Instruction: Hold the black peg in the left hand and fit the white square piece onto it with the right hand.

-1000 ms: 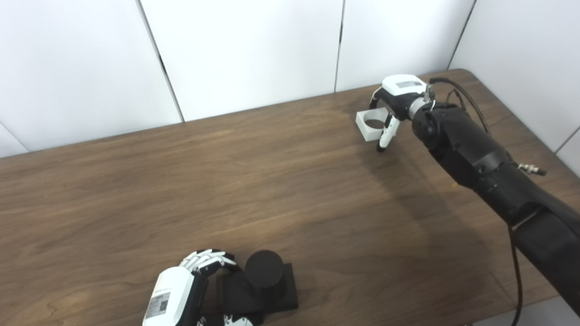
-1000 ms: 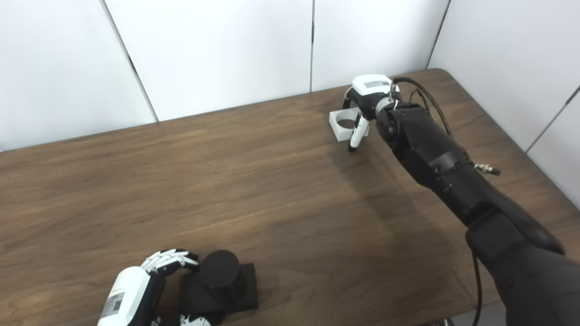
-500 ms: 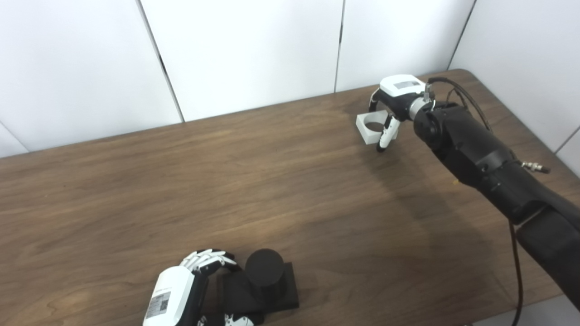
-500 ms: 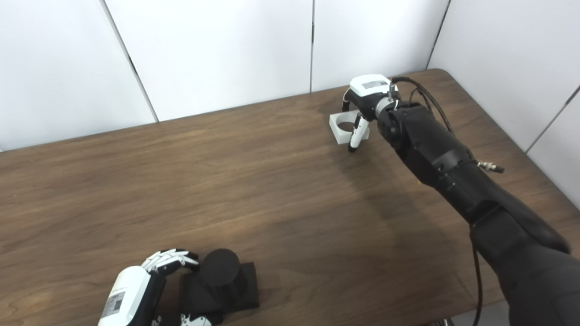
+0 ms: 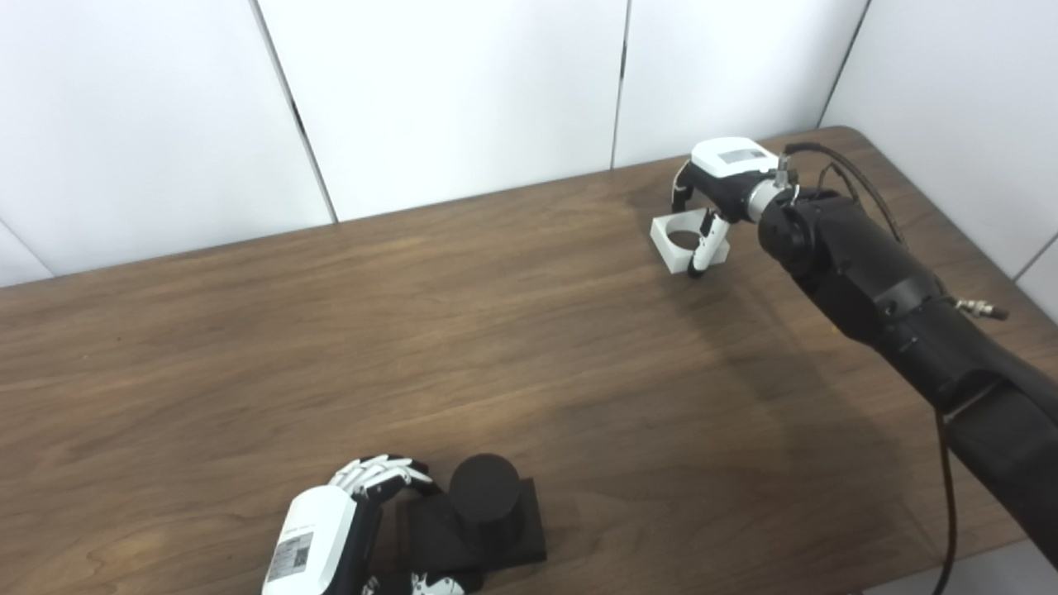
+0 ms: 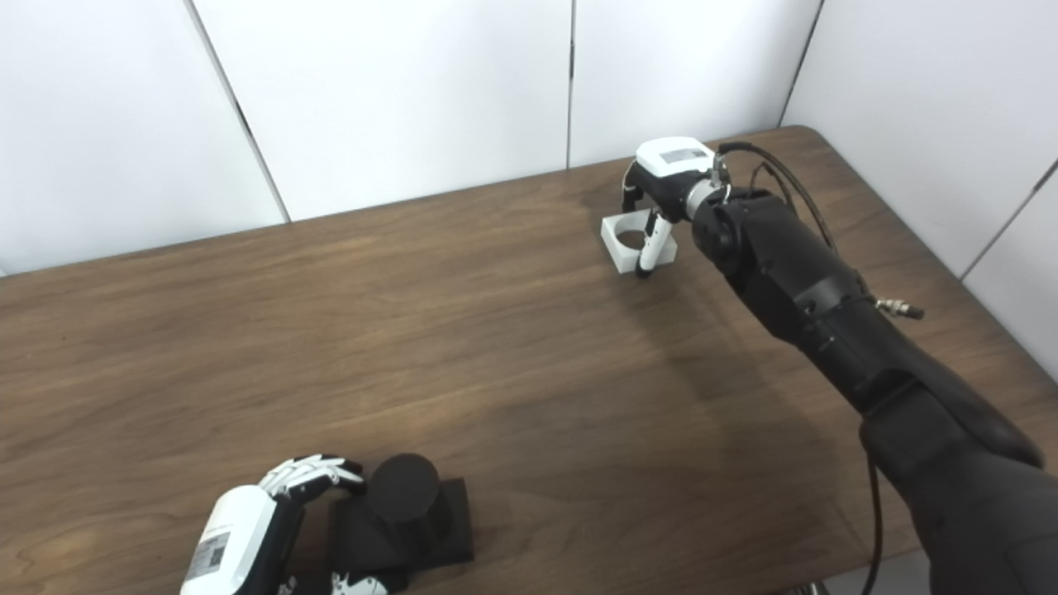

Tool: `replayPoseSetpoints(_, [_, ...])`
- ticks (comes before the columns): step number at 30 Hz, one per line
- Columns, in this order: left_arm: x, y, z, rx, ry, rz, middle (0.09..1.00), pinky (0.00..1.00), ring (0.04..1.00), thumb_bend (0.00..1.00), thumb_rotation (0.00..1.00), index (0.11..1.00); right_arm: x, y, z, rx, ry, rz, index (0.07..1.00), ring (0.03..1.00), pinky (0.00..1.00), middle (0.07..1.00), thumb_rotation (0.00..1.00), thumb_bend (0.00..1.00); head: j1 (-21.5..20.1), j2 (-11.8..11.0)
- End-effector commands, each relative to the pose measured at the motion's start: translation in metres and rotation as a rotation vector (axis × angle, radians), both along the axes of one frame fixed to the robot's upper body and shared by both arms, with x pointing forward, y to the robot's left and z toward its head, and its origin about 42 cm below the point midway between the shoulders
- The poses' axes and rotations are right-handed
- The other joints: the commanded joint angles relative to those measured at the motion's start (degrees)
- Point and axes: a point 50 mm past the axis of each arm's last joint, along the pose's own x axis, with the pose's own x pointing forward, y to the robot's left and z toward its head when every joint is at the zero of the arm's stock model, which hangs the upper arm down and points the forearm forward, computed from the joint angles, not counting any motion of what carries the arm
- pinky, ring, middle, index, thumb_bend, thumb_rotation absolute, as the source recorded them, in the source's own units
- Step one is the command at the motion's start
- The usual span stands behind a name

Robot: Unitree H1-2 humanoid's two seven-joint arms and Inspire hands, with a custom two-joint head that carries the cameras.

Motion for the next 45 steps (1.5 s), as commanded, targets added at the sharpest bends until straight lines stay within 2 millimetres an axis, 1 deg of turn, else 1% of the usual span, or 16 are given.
replayPoseSetpoints(1, [-0.004,-0.002,0.001,-0.002,0.013,-0.010,0.746,0.85,0.816,0.52,0.04,0.485,0.002,-0.011,0.014,-0.036,-0.039,-0.006,0.486,0.822,0.70,0.744,0.13,0.52,0.02,0.04])
replayPoseSetpoints(3, [-0.003,-0.003,0.001,-0.001,0.014,-0.010,0.747,0.85,0.817,0.52,0.04,0.485,0.001,-0.012,0.015,-0.032,-0.041,0.000,0.486,0.829,0.71,0.743,0.13,0.52,0.40,0.10])
replayPoseSetpoints(5, [-0.003,-0.004,0.000,-0.003,0.014,-0.010,0.746,0.85,0.818,0.52,0.04,0.485,-0.003,-0.007,0.021,-0.036,-0.067,0.036,0.485,0.842,0.74,0.748,0.13,0.52,0.82,0.13])
replayPoseSetpoints(11, [-0.003,-0.009,0.002,-0.006,0.009,-0.013,0.742,0.85,0.815,0.52,0.04,0.484,-0.027,0.025,0.055,-0.050,-0.153,0.183,0.486,0.837,0.80,0.757,0.13,0.52,2.54,0.87])
replayPoseSetpoints(13, [-0.003,-0.010,0.003,-0.006,0.009,-0.012,0.744,0.84,0.817,0.52,0.04,0.485,-0.038,0.039,0.068,-0.064,-0.172,0.245,0.486,0.839,0.83,0.757,0.13,0.52,2.95,1.07])
replayPoseSetpoints(15, [-0.003,-0.012,0.005,-0.005,0.012,-0.012,0.745,0.84,0.819,0.52,0.04,0.485,-0.053,0.053,0.080,-0.066,-0.191,0.308,0.487,0.841,0.84,0.752,0.13,0.52,4.43,1.75])
replayPoseSetpoints(19, [-0.003,-0.016,0.007,0.003,0.016,-0.014,0.747,0.85,0.823,0.52,0.04,0.485,-0.079,0.077,0.099,-0.065,-0.223,0.417,0.486,0.830,0.86,0.744,0.13,0.52,5.84,2.36])
replayPoseSetpoints(21, [-0.003,-0.019,0.007,0.005,0.020,-0.012,0.748,0.85,0.825,0.52,0.04,0.485,-0.098,0.094,0.110,-0.073,-0.217,0.484,0.486,0.828,0.87,0.741,0.13,0.52,6.76,2.93])
replayPoseSetpoints(24, [-0.002,-0.022,0.008,0.002,0.016,-0.014,0.748,0.85,0.826,0.52,0.04,0.485,-0.120,0.112,0.120,-0.086,-0.191,0.552,0.485,0.820,0.89,0.741,0.13,0.52,7.68,3.65])
replayPoseSetpoints(27, [-0.001,-0.024,0.008,0.002,0.014,-0.017,0.748,0.86,0.828,0.52,0.04,0.485,-0.136,0.126,0.124,-0.087,-0.174,0.620,0.485,0.817,0.90,0.737,0.13,0.52,8.27,4.13])
replayPoseSetpoints(29, [0.000,-0.026,0.008,0.002,0.013,-0.018,0.750,0.86,0.831,0.52,0.05,0.485,-0.148,0.138,0.123,-0.067,-0.162,0.667,0.484,0.820,0.91,0.735,0.13,0.52,8.63,4.39])
replayPoseSetpoints(36, [0.000,-0.029,0.011,0.003,0.012,-0.018,0.752,0.86,0.833,0.52,0.05,0.485,-0.182,0.169,0.118,0.010,-0.115,0.777,0.484,0.834,0.93,0.737,0.13,0.52,9.66,5.48])
replayPoseSetpoints(41, [0.001,-0.031,0.012,0.007,0.016,-0.018,0.754,0.87,0.835,0.52,0.05,0.485,-0.197,0.186,0.114,0.024,-0.065,0.822,0.484,0.854,0.94,0.746,0.13,0.52,10.19,5.83])
replayPoseSetpoints(45, [0.002,-0.032,0.013,0.009,0.015,-0.018,0.755,0.87,0.835,0.52,0.05,0.485,-0.205,0.193,0.112,0.045,-0.050,0.850,0.484,0.858,0.94,0.746,0.13,0.52,10.70,6.09])
